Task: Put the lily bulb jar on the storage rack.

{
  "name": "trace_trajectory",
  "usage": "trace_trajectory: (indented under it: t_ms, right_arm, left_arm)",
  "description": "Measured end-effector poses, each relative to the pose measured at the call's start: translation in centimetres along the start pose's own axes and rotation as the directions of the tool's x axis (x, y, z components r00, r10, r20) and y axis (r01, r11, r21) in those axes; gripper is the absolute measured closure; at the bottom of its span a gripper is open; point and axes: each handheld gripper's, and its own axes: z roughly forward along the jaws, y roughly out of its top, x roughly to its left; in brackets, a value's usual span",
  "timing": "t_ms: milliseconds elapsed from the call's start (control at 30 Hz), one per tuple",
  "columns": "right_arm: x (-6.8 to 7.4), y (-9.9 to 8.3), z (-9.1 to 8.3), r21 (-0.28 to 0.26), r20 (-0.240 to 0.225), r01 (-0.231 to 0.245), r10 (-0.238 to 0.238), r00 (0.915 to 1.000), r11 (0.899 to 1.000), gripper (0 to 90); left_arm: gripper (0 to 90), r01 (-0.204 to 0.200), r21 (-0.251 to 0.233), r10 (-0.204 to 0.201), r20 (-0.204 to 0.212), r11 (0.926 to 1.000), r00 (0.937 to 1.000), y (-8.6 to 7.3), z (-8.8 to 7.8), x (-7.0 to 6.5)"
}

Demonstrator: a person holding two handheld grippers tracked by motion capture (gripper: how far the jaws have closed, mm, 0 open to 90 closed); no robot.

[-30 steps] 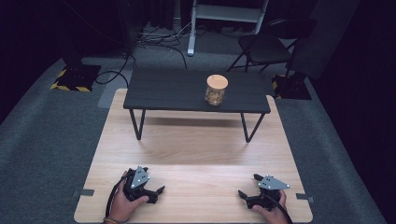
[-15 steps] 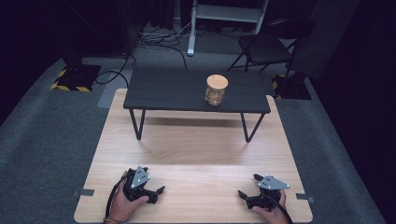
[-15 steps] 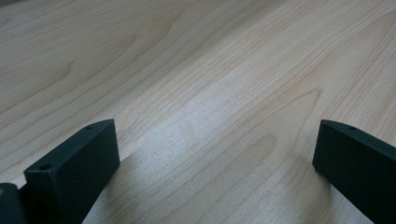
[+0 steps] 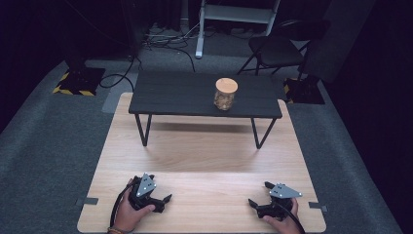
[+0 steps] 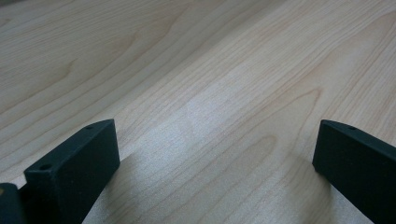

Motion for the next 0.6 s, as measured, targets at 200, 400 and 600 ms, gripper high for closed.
trace_trajectory:
  t_ms: [200,400,600]
  right_arm:
    - [0.00,0.00,0.00,0.000,0.000,0.000,0.000,1.0000,1.000,1.9]
    - [0.02,0.00,0.00,0.000,0.001,0.000,0.000,1.0000,1.000,1.8]
    - [0.04,0.01,0.00,0.001,0.002,0.000,0.000,1.0000,1.000,1.7]
  left_arm:
    - [0.5,0.000,0.000,0.000,0.000,1.0000,1.0000,0.00,0.00,0.00]
    - [0.5,0.000,0.000,0.000,0.000,1.0000,1.0000,0.00,0.00,0.00]
    - [0.5,0.000,0.000,0.000,0.000,1.0000,1.0000,0.00,0.00,0.00]
